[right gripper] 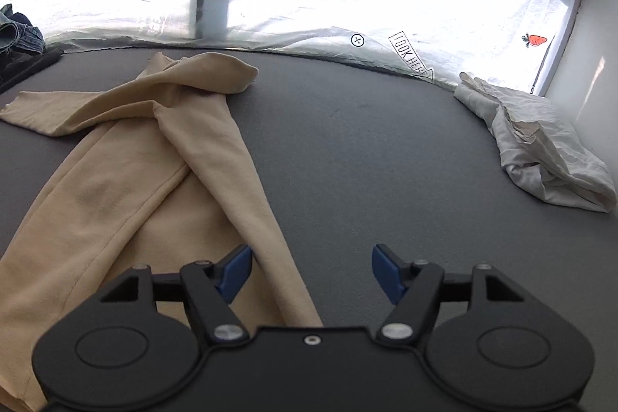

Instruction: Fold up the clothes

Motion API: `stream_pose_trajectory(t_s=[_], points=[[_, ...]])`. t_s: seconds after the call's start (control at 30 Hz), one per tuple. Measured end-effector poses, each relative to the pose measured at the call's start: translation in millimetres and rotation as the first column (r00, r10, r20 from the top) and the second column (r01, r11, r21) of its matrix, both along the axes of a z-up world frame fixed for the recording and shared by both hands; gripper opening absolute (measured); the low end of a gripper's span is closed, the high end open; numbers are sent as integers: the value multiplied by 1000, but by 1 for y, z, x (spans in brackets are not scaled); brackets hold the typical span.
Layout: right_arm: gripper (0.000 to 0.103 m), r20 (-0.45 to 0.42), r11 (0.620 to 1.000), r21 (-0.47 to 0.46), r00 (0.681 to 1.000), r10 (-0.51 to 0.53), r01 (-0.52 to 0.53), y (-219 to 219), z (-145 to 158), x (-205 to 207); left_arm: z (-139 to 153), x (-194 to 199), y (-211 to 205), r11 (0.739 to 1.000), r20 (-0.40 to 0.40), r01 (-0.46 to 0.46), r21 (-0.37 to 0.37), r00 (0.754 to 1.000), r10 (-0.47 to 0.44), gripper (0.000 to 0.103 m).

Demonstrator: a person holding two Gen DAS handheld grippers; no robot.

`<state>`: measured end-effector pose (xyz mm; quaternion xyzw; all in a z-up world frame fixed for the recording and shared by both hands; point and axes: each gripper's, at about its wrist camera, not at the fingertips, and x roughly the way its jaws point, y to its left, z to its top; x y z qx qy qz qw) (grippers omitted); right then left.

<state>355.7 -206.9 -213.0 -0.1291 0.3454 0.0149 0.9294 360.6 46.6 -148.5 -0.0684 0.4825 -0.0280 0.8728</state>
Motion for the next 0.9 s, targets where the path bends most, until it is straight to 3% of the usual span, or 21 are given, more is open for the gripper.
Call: stream_pose_trajectory(t_s=[0.13, 0.27, 0.33, 0.5, 0.57, 0.67, 0.8, 0.9], points=[[49, -37, 989, -104, 994, 105, -108, 3, 0, -18, -11, -14, -41, 995, -36, 92, 37, 995, -91, 51], [38, -98, 987, -94, 988, 120, -130, -7, -8, -34, -25, -24, -66, 985, -81, 142, 94, 988, -134, 58], [22, -114, 992, -43, 987, 111, -117, -16, -8, -39, -32, -28, -68, 982, -96, 141, 123, 987, -129, 61], [10, -116, 979, 203, 993, 32, -8, -48, 6, -45, -44, -33, -66, 982, -116, 112, 153, 989, -95, 77], [7, -133, 919, 390, 991, -12, 63, -67, 11, -45, -47, -34, -59, 987, -121, 85, 135, 990, -68, 86], [6, -157, 778, 611, 986, -58, 143, -91, 13, -45, -51, -34, -52, 992, -122, 70, 104, 991, -57, 89], [6, -163, 556, 817, 986, -34, 154, -107, 14, -48, -52, -36, -53, 990, -111, 69, 125, 992, -55, 95], [6, -151, 500, 858, 988, 23, 120, -97, 18, -48, -55, -35, -49, 991, -111, 67, 115, 992, -54, 99]])
